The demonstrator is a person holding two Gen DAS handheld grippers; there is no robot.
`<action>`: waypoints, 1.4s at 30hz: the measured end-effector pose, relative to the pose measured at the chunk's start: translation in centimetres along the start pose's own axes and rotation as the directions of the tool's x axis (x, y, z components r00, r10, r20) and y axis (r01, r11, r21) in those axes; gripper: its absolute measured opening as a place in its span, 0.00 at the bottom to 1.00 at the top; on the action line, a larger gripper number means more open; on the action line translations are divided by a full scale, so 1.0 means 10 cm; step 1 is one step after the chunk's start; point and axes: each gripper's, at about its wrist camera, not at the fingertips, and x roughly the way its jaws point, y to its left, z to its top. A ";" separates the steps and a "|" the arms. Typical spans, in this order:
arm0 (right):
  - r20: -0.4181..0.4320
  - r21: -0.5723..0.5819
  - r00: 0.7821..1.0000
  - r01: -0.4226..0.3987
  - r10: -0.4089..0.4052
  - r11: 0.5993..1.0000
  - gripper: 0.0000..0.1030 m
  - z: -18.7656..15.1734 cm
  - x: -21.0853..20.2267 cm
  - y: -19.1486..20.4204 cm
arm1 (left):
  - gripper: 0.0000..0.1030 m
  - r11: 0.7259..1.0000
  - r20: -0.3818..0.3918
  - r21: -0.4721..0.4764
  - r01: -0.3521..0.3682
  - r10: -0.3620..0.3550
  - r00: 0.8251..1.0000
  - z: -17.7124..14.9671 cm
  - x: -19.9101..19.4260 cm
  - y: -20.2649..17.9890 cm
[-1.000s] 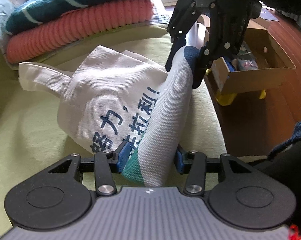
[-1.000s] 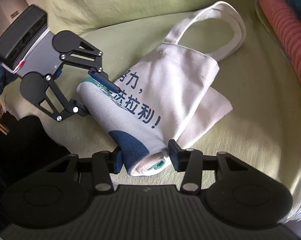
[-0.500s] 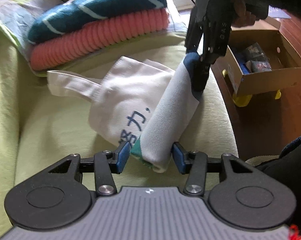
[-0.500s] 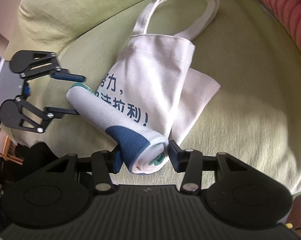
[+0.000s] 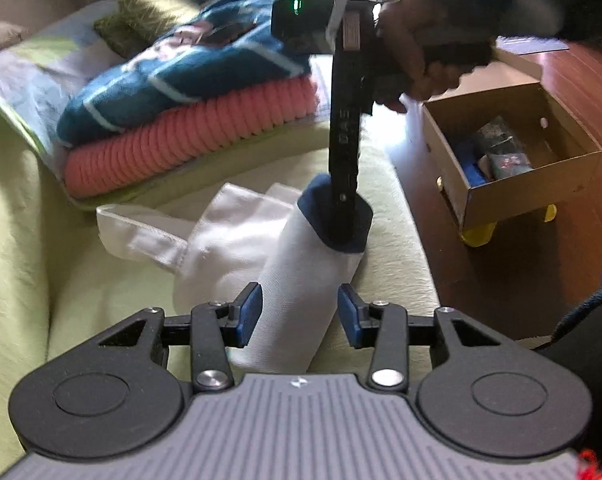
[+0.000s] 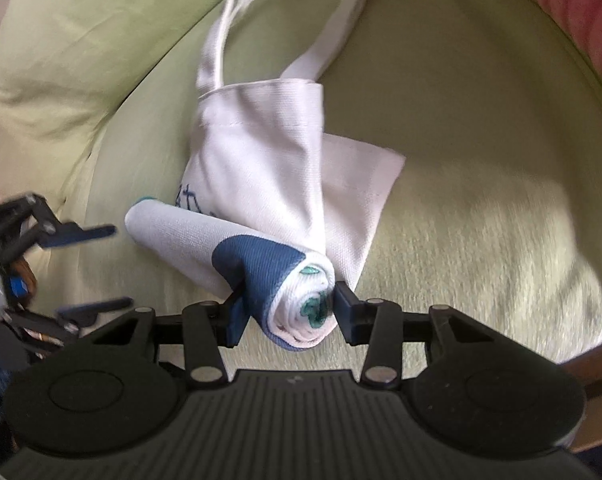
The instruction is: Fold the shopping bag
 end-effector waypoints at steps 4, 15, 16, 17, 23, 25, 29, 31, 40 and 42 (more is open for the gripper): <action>0.010 0.090 1.000 0.005 -0.006 0.996 0.37 -0.01 0.00 -0.04 | 0.47 0.998 -0.044 -0.009 -0.057 0.056 0.997 -0.07 0.22 0.01; 0.190 0.211 0.982 -0.044 0.003 0.976 0.37 -0.41 -0.07 -0.20 | 0.46 0.992 -0.013 -0.063 -0.108 0.108 0.994 -0.10 0.32 0.10; 0.208 0.218 0.978 -0.050 0.003 0.975 0.37 -0.45 -0.08 -0.21 | 0.42 0.991 0.002 -0.062 -0.120 0.120 0.993 -0.09 0.27 0.07; 0.220 0.223 0.975 -0.054 0.003 0.973 0.37 -0.48 -0.09 -0.23 | 0.41 0.990 0.020 -0.068 -0.123 0.125 0.992 -0.09 0.21 0.04; 0.252 0.237 0.968 -0.070 0.009 0.969 0.36 -0.53 -0.12 -0.28 | 0.25 0.981 0.033 -0.121 -0.149 0.154 0.988 -0.20 0.09 0.00; 0.274 0.245 0.962 -0.083 0.013 0.966 0.36 -0.58 -0.11 -0.31 | 0.25 0.977 0.038 -0.150 -0.149 0.156 0.987 -0.25 0.12 0.04; 0.324 0.255 0.946 -0.107 0.019 0.961 0.34 -0.67 -0.08 -0.33 | 0.26 0.973 0.051 -0.173 -0.154 0.166 0.985 -0.30 0.25 0.10; 0.345 0.257 0.939 -0.109 0.014 0.960 0.34 -0.71 -0.08 -0.33 | 0.27 0.967 0.062 -0.212 -0.144 0.160 0.985 -0.35 0.32 0.15; 0.442 0.140 0.892 0.041 -0.100 0.989 0.35 -0.86 -0.04 0.06 | 0.25 0.943 0.039 -0.302 -0.141 0.160 0.986 -0.33 0.38 0.18; 0.462 0.113 0.867 0.152 -0.187 0.982 0.50 -0.87 -0.04 0.23 | 0.25 0.941 0.029 -0.306 -0.142 0.159 0.987 -0.32 0.39 0.18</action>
